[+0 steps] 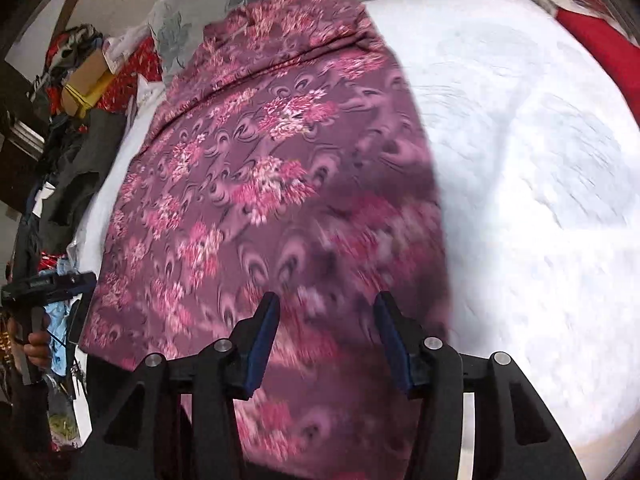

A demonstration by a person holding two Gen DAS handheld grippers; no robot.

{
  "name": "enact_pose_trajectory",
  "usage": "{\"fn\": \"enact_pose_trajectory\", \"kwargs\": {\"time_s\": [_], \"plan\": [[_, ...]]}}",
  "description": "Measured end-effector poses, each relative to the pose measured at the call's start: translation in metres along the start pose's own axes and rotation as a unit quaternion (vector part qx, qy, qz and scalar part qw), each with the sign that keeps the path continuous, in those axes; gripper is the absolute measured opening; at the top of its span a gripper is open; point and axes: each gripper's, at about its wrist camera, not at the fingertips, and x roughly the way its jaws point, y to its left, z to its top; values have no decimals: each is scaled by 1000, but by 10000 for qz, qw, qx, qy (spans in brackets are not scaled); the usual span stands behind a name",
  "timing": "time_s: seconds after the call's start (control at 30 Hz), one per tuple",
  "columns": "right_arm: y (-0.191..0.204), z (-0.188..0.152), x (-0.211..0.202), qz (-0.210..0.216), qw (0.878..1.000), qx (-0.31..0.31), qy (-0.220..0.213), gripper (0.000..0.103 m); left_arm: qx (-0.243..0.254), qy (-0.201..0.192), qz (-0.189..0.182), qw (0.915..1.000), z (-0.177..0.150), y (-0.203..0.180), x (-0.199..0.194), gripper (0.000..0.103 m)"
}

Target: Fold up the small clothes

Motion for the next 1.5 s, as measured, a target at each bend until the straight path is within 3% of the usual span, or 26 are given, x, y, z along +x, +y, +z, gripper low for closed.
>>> {"fn": "enact_pose_trajectory", "kwargs": {"time_s": [0.17,0.4,0.47,0.53,0.57,0.63,0.67,0.83,1.0,1.23,1.5], "plan": [[-25,-23,-17,4,9995,316,-68,55,-144,187,-415,9989,-30,13,-4,50],[-59,-62,-2,992,9896,997,311,58,25,176,-474,9987,-42,3,-5,59],[-64,-66,7,1302,9833,1237,313,58,57,161,-363,9992,-42,-2,-3,57],[-61,-67,11,1583,9786,1286,261,58,144,107,-220,9996,-43,-7,-5,40],[-57,-66,12,1702,9776,1218,246,55,189,75,-106,9997,-44,-10,-6,33],[-49,-64,10,1790,9788,968,226,32,233,42,0,9997,-46,-12,-7,13],[-44,-63,8,1759,9809,804,220,12,188,49,-83,9998,-46,-11,-10,9],[-28,-55,-18,1938,9805,251,-186,7,-125,-21,-992,9950,-40,-3,-26,4],[-14,-37,-44,2266,9714,171,-684,6,-492,-371,-1728,9830,-20,6,-48,4],[-13,-1,-59,2641,9570,412,-1130,6,-569,-768,-2011,9749,7,14,-64,4],[-14,51,-59,2674,9498,702,-1466,6,-764,-1175,-2205,9653,49,14,-65,4]]}}
